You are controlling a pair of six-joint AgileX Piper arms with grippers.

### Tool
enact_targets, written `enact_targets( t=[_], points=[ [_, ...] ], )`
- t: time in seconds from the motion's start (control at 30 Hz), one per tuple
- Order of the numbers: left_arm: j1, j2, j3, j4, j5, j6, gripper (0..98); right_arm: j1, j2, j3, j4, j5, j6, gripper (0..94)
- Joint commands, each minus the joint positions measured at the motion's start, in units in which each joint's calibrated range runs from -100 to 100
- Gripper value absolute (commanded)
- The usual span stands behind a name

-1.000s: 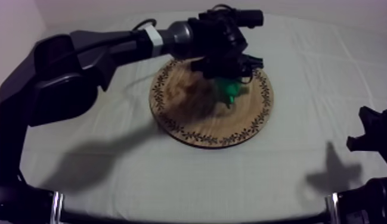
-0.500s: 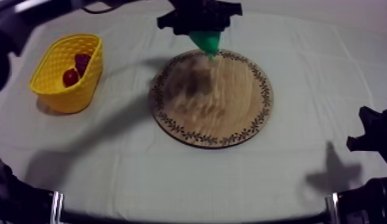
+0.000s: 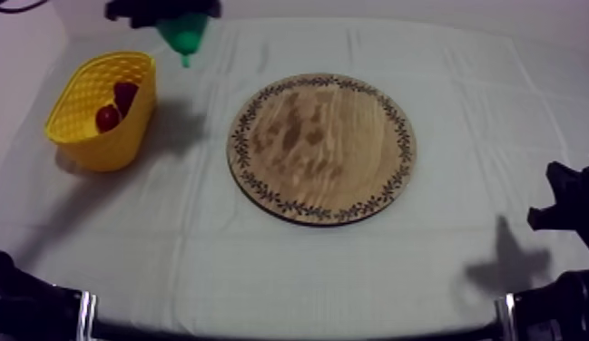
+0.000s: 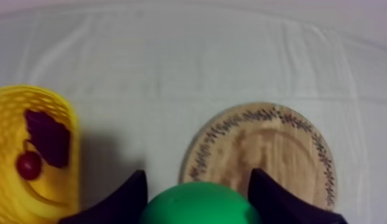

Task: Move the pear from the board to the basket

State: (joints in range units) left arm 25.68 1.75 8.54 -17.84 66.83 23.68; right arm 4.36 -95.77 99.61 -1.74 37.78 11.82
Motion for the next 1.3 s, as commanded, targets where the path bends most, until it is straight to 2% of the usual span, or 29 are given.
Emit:
enact_targets(
  t=[0.0,0.27,0.5,0.8,1.27],
  points=[
    [-3.7,-3.88,1.42,-0.45,-0.68,-1.97,47.7,0.0,0.01,0.05,0.01,-0.03,-0.03,0.5],
    [-10.6,-4.44,5.78,-2.61,-3.64,-2.98,45.5,0.0,0.01,0.05,0.01,-0.03,-0.03,0.5],
    [-15.53,-2.98,10.5,-3.34,-8.19,-3.57,46.2,-0.01,0.01,0.05,0.01,-0.03,0.0,0.5],
    [-20.02,-0.38,14.34,-3.34,-10.93,-6.07,43.9,-0.07,0.01,0.05,0.01,-0.03,-0.02,0.5],
    [-21.01,1.13,21.32,-1.8,-13.83,-7.36,46.8,-0.01,0.01,0.05,0.01,-0.03,-0.03,0.5]
  ],
)
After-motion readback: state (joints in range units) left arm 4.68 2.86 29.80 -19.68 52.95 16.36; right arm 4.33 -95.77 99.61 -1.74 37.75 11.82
